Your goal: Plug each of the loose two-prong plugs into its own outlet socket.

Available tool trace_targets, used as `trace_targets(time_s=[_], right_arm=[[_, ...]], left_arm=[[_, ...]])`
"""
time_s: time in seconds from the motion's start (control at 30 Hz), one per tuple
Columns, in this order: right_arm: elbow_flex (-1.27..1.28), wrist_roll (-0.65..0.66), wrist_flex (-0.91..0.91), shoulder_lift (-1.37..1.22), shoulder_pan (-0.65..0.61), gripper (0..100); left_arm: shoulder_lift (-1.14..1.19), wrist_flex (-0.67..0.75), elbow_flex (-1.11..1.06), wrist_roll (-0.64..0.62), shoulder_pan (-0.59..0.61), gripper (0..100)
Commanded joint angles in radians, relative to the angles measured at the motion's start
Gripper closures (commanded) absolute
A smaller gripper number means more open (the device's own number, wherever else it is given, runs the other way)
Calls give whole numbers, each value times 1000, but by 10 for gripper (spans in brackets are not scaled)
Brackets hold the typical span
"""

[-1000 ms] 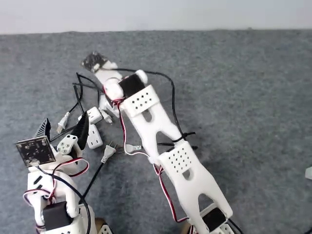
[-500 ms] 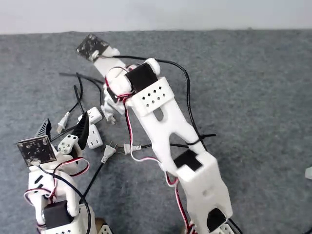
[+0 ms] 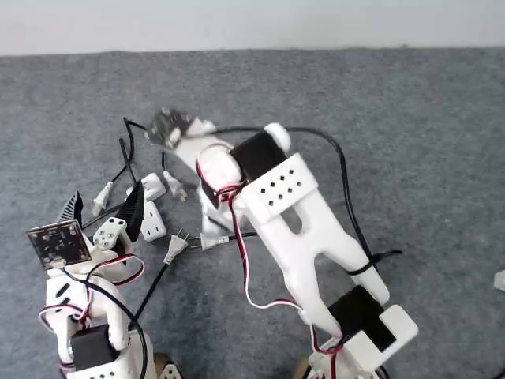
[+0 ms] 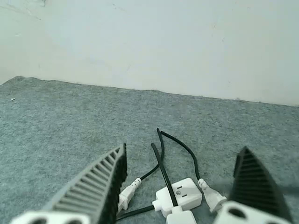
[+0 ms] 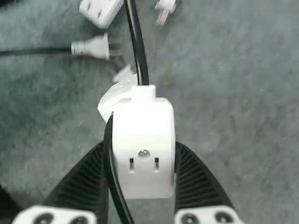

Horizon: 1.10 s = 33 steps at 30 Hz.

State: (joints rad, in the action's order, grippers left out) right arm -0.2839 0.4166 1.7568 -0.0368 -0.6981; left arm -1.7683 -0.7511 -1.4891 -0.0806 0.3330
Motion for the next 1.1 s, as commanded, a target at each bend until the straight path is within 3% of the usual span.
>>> trace_targets(time_s=[0.0,0.17,0.4,0.7,1.07], right_arm=[[63,11,24,71,25,990],[77,12,42,64,45,959],[242,15,38,64,45,625],[181,11,28,107,33,671],[338,12,-262,-31,-16,673]], left_arm=[[-6,29,10,12,-3,641],[-6,28,10,12,-3,641],[-5,28,10,12,-3,641],[-3,28,10,12,-5,641],[-5,28,10,12,-2,641]])
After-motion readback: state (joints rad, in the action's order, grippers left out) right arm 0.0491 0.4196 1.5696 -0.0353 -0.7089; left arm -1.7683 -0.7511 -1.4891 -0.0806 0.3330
